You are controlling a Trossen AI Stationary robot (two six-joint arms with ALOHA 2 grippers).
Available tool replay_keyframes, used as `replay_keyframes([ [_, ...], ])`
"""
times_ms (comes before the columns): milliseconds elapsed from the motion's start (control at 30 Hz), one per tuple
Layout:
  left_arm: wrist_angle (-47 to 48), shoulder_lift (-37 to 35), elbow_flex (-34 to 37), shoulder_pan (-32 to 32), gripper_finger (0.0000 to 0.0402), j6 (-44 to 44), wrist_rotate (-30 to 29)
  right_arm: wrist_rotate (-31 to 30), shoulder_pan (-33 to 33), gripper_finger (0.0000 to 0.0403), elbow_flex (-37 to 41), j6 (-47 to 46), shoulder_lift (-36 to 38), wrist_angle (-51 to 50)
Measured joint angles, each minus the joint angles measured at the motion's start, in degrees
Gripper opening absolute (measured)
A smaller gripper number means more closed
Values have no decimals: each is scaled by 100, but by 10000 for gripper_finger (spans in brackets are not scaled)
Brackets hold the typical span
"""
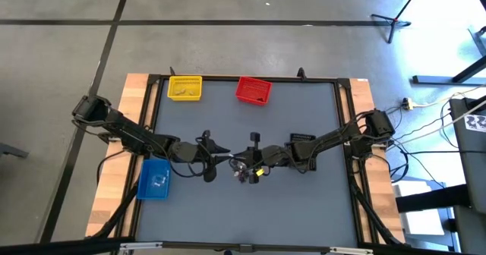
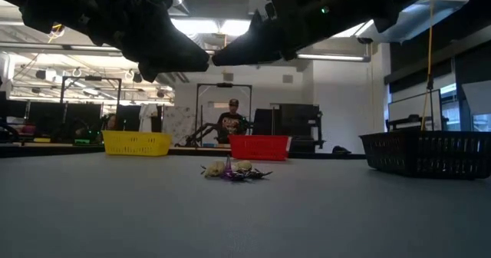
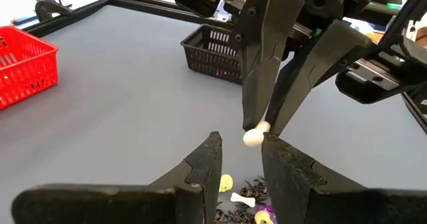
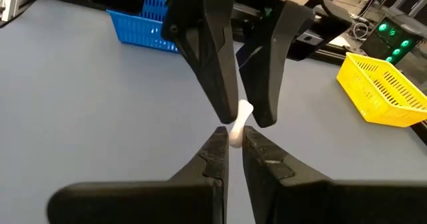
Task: Sort Halloween decoration
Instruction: Put the white bone toy into the blue bin
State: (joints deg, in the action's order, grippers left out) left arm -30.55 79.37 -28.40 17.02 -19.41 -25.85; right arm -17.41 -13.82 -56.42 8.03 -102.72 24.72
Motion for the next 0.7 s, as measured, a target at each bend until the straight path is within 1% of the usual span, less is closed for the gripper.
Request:
replay_keyframes([
  [567,-258,0,0,-1,98,53,-4,4,-2,33,-3,0,0,95],
  [700,-256,0,0,1,88,55,-2,4,-2,33,-4,0,0,93],
])
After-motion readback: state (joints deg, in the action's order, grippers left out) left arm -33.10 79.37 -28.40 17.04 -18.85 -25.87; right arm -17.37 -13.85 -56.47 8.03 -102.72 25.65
